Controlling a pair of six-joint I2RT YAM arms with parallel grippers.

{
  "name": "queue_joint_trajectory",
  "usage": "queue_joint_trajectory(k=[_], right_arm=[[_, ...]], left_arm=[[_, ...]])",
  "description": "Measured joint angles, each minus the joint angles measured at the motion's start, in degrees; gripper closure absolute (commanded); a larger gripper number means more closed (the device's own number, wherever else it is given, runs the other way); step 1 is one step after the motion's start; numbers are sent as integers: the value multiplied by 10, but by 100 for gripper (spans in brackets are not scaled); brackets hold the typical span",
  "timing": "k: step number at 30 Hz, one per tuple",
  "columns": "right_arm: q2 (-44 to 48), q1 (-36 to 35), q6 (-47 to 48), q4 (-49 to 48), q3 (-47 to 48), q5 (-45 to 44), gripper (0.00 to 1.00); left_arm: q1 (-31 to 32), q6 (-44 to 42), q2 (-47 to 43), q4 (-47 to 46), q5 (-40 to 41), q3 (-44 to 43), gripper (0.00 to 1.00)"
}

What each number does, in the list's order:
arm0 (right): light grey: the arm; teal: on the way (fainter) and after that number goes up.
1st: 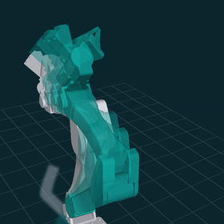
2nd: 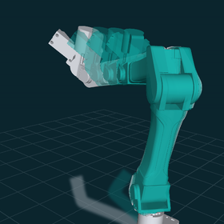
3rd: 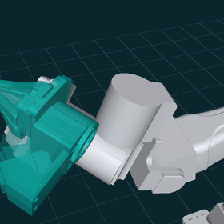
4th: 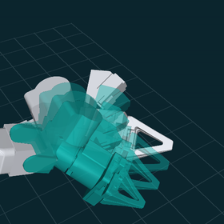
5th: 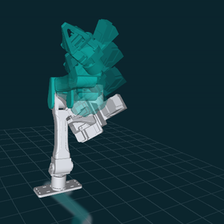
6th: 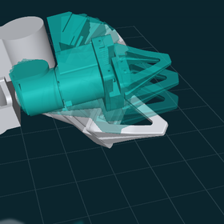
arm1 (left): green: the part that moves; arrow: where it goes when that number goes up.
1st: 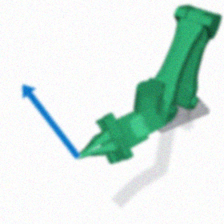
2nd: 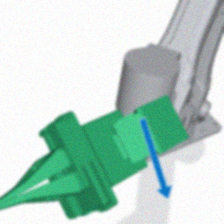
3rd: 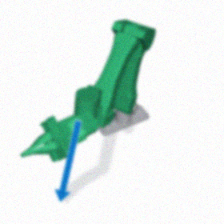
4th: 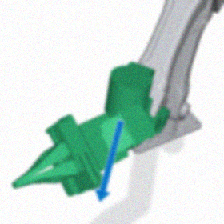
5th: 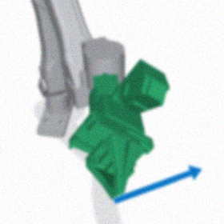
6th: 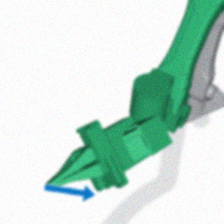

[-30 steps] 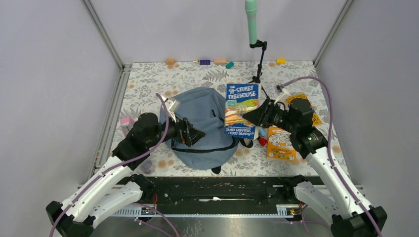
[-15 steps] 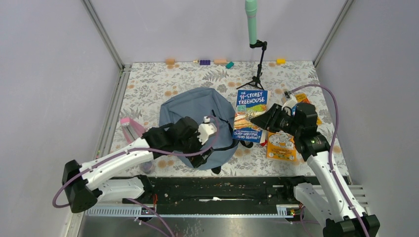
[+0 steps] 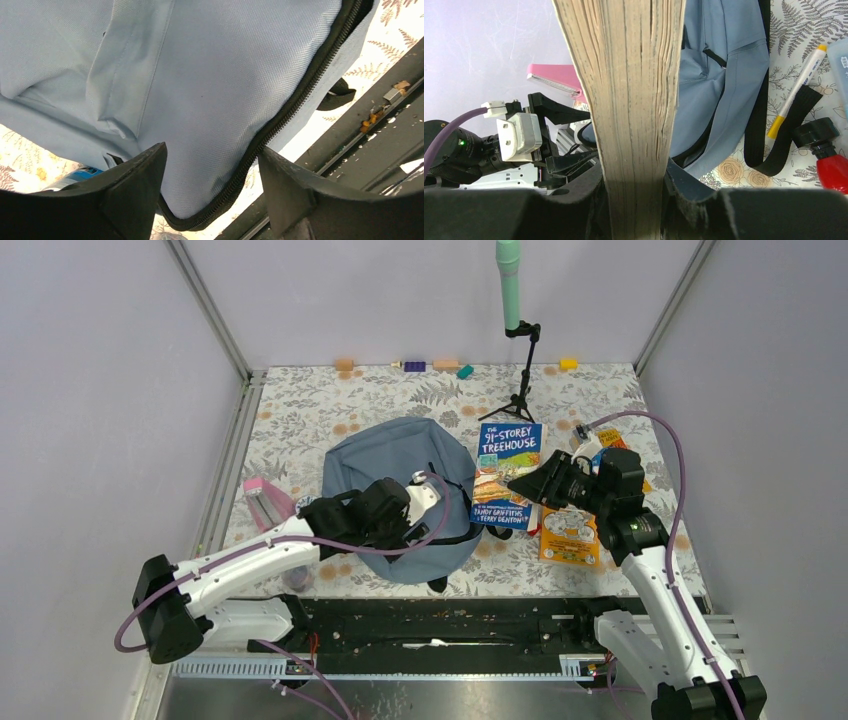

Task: Pack the student bag
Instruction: Place the book in the student bag.

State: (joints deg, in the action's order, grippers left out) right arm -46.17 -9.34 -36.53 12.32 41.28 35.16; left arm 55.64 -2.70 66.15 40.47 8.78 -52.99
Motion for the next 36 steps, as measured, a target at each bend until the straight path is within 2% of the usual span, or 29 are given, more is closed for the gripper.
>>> queue_joint_trajectory(k=[6, 11, 12, 13, 15, 17, 21, 26, 36], right_arm=[[-1, 2, -3, 0, 0, 5, 100], [-1, 3, -10, 0, -1, 7, 100], [-1, 3, -12, 0, -1, 8, 100], [-1, 4, -14, 0, -1, 10, 100], [-1, 4, -19, 0, -1, 16, 100], [0, 4, -24, 0, -3, 20, 100], [7, 4, -43, -2, -18, 26, 100], [17, 5, -82, -1, -54, 40, 100], [75, 5, -140, 28, -83, 51, 100]], left_arm=[[0, 0, 0, -14, 20, 4, 36], [0, 3, 3, -20, 18, 11, 46], [0, 4, 7, -22, 17, 11, 50], [0, 5, 10, -25, 16, 11, 60], [0, 8, 22, -31, 14, 11, 85], [0, 12, 38, -35, 13, 9, 100], [0, 33, 56, -38, 25, 1, 100], [-7, 57, 39, -52, 70, -20, 100], [-107, 109, 3, -96, 52, -67, 100]])
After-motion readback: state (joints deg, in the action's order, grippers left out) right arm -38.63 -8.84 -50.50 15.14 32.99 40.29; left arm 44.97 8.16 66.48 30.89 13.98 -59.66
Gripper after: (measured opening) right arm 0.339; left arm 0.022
